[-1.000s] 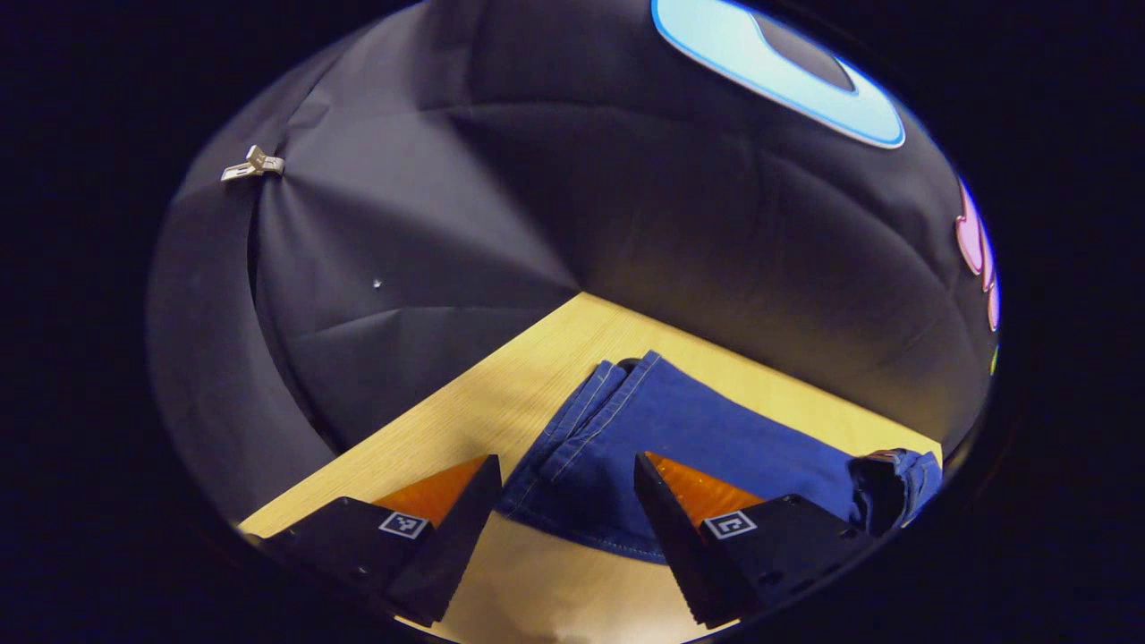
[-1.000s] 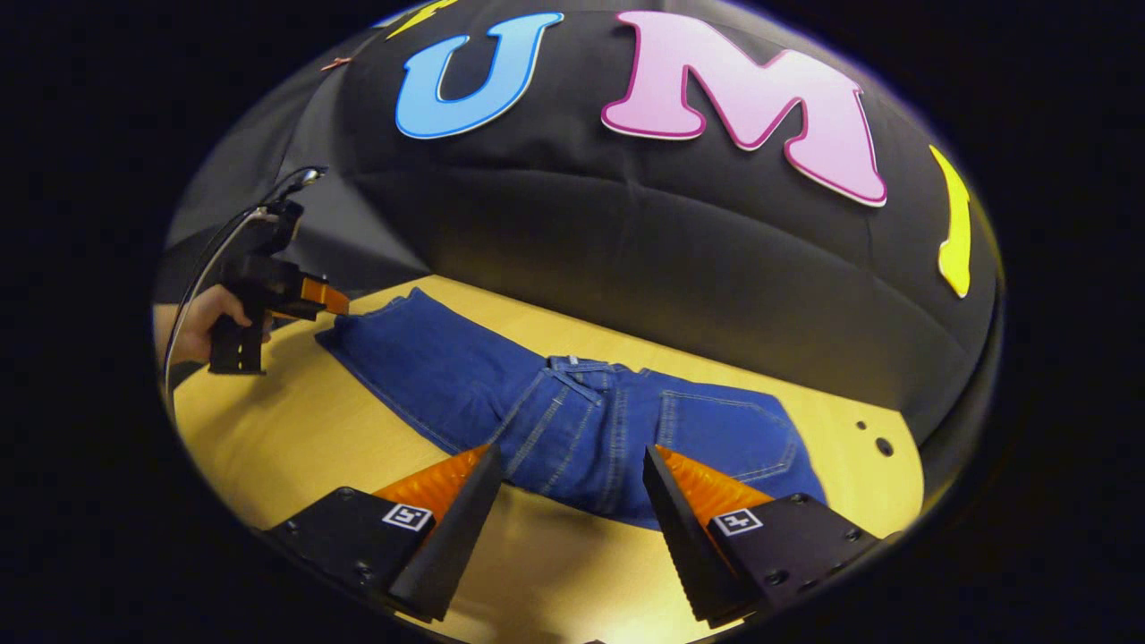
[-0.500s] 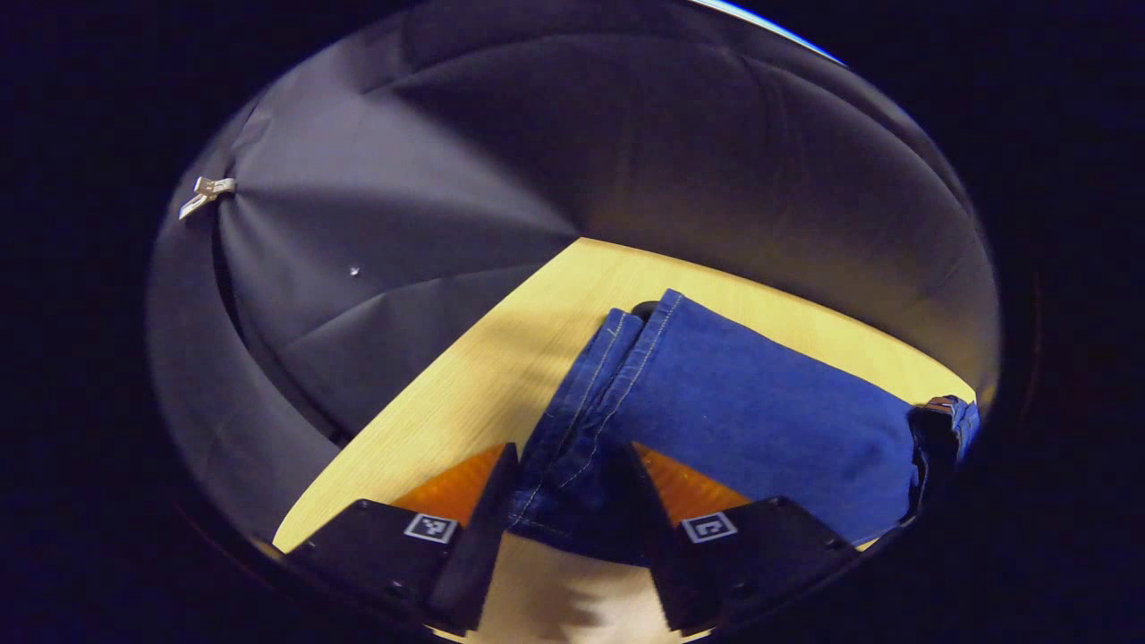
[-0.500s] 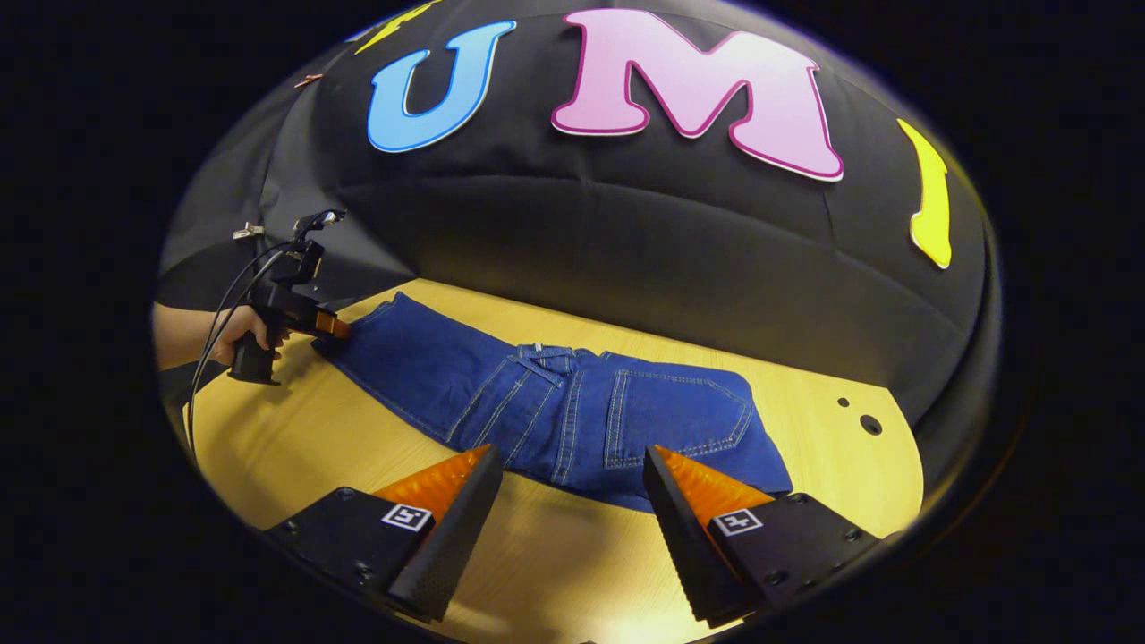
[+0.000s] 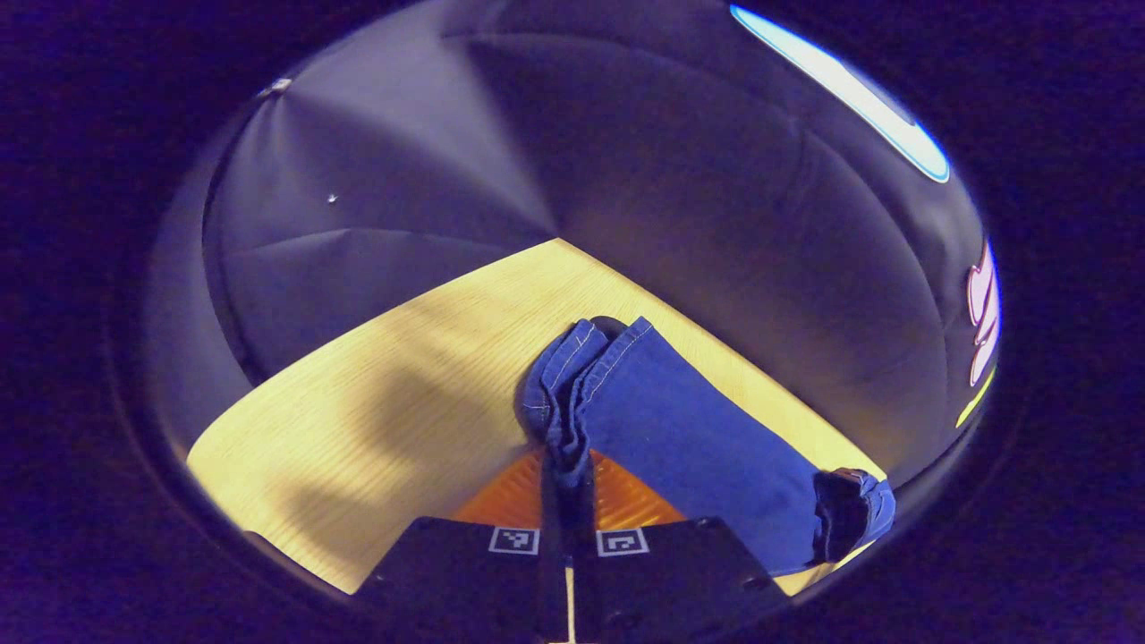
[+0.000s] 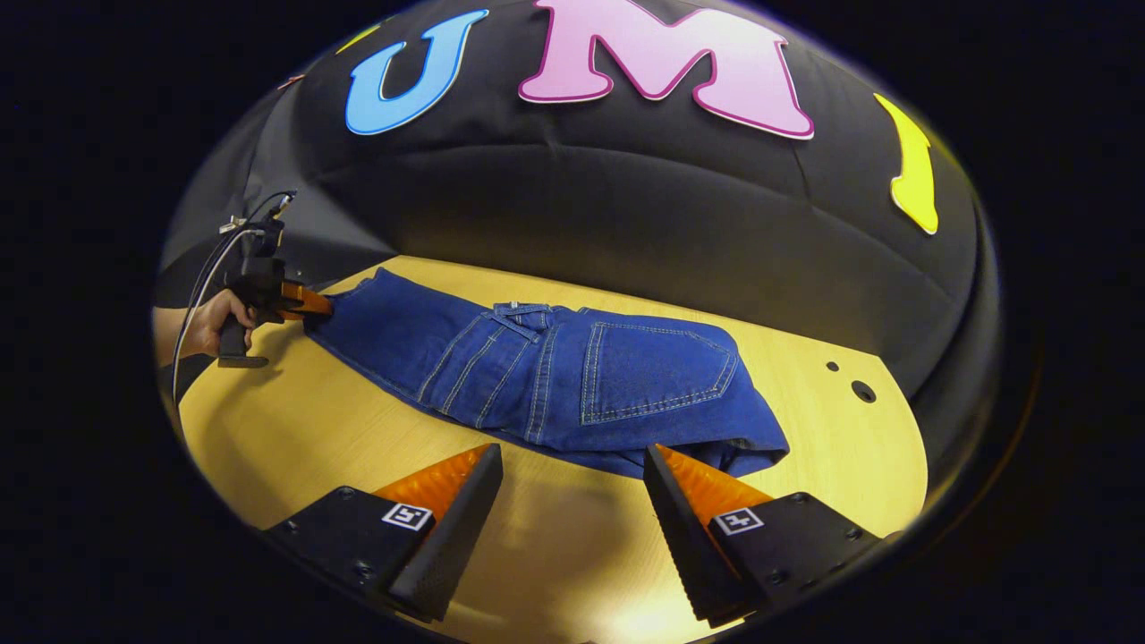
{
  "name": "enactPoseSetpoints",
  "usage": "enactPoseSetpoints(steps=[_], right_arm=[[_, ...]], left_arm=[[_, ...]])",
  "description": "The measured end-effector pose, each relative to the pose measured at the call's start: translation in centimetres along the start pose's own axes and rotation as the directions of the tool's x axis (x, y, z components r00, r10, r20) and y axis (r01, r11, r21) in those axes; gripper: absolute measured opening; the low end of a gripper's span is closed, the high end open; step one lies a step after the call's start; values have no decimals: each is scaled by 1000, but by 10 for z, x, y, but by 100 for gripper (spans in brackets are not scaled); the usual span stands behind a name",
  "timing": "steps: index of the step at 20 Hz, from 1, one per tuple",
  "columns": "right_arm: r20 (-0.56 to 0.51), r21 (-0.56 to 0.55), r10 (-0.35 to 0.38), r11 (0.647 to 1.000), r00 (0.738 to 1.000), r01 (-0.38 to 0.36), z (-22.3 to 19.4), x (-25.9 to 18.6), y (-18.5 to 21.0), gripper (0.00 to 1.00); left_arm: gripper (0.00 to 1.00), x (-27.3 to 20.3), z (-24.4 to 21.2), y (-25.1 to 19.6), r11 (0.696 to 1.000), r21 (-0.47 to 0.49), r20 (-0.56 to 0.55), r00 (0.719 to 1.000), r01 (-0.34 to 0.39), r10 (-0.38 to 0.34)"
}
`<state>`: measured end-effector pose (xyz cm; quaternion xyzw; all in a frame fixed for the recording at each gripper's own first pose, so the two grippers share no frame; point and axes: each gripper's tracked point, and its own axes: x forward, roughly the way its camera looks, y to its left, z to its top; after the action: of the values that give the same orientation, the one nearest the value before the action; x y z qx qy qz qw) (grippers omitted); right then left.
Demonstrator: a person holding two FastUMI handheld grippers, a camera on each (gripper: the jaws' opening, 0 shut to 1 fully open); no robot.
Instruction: Grasp the waist and the cuffs of the jeans and fold them to make the two legs overlap; first hold the waist and fold one-third of the jeans toward the cuffs, then hold the cuffs and fold the remaining one-third in the same direction to finish folding.
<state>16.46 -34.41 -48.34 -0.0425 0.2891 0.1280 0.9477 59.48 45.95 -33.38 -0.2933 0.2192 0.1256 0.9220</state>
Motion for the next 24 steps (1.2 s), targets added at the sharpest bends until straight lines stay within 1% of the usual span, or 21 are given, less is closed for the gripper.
enactPoseSetpoints(steps=[1,2,3,5,9,11,12,14,17,19,21,22,23,24], right_arm=[[5,2,-5,1000,1000,5,2,-1,-2,97],[13,2,-13,1000,1000,13,5,-2,-6,98],[19,-2,-28,1000,999,28,8,-5,-12,98],[20,-11,-55,998,998,55,11,-11,-27,97],[22,3,-131,991,991,131,27,-29,-70,98],[35,10,-175,985,984,175,37,-42,-97,98],[41,9,-196,981,980,196,41,-48,-108,97],[52,13,-229,973,972,229,49,-60,-128,97],[45,34,-271,962,962,270,48,-76,-157,97],[42,47,-292,956,955,291,44,-86,-174,97],[34,57,-310,950,950,307,39,-94,-188,98],[30,63,-315,948,948,313,36,-96,-193,97],[27,72,-322,945,946,319,32,-101,-199,97],[23,82,-324,943,946,322,29,-105,-204,98]], left_arm=[[12,-3,4,-4,999,-33,8,1000,15,-15],[8,-11,13,-9,997,-60,30,999,39,-37],[8,-19,24,-18,994,-84,54,997,66,-61],[8,-47,46,-40,989,-84,108,987,125,-116],[8,-111,70,-99,977,42,172,962,208,-212],[8,-149,78,-143,964,100,188,947,245,-260],[7,-160,73,-169,957,117,190,940,265,-283],[7,-178,56,-235,940,137,183,924,313,-335],[7,-199,27,-306,911,197,164,904,362,-394],[7,-208,-4,-355,885,217,121,888,412,-443],[7,-208,-48,-405,850,225,55,865,476,-499],[7,-204,-77,-428,827,229,3,850,513,-528],[7,-196,-105,-446,809,238,-46,838,537,-543],[7,-183,-131,-456,800,255,-90,837,543,-539]])
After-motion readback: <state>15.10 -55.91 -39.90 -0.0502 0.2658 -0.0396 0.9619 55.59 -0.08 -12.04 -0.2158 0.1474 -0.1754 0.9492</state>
